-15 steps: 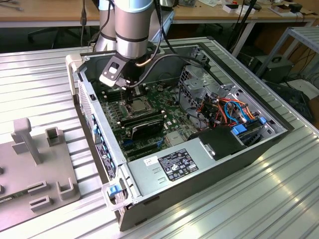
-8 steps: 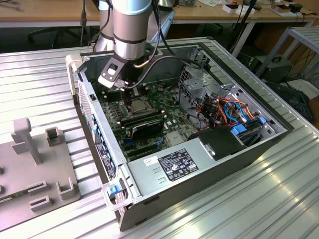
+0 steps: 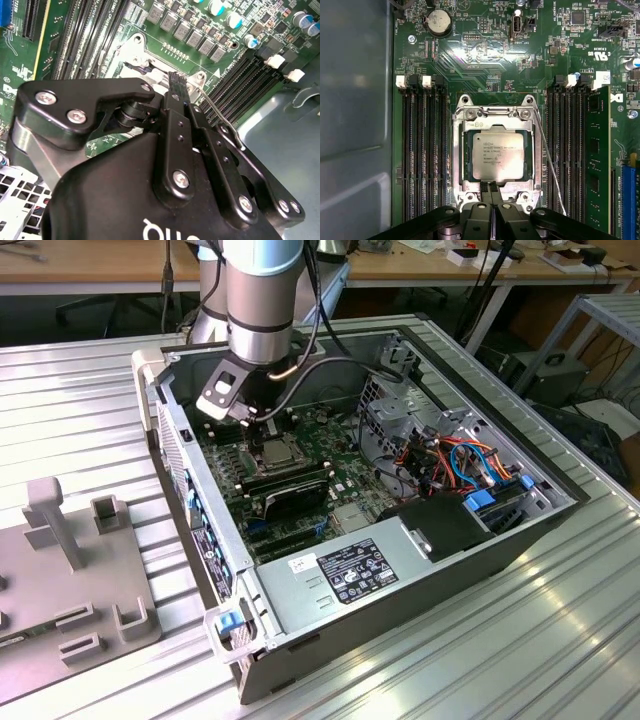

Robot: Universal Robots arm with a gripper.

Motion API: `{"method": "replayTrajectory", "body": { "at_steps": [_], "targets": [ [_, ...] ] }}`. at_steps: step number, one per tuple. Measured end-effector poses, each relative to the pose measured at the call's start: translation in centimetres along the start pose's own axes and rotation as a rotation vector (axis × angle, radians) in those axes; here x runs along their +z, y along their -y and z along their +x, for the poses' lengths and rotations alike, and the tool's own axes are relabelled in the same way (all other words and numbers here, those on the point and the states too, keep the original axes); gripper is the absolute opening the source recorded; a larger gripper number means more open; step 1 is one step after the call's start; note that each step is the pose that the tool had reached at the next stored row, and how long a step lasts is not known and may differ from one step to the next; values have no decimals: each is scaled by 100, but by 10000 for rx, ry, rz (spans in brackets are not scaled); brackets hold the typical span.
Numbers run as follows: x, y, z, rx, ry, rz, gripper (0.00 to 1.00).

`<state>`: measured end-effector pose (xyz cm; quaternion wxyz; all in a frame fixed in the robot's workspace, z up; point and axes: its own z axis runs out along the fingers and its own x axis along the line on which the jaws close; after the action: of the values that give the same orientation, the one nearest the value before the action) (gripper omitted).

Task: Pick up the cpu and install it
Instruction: 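Close the cpu cover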

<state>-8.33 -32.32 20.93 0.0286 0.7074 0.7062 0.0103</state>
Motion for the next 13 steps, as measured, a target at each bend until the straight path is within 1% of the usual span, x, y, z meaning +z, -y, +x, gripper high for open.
{"method": "replayTrajectory", "body": {
  "at_steps": [3, 8, 13],
  "targets": [
    [3, 0, 1, 0, -3, -2, 11],
    [62, 5, 1, 0, 4, 3, 11],
    [70, 4, 2, 0, 2, -1, 11]
  ]
}}
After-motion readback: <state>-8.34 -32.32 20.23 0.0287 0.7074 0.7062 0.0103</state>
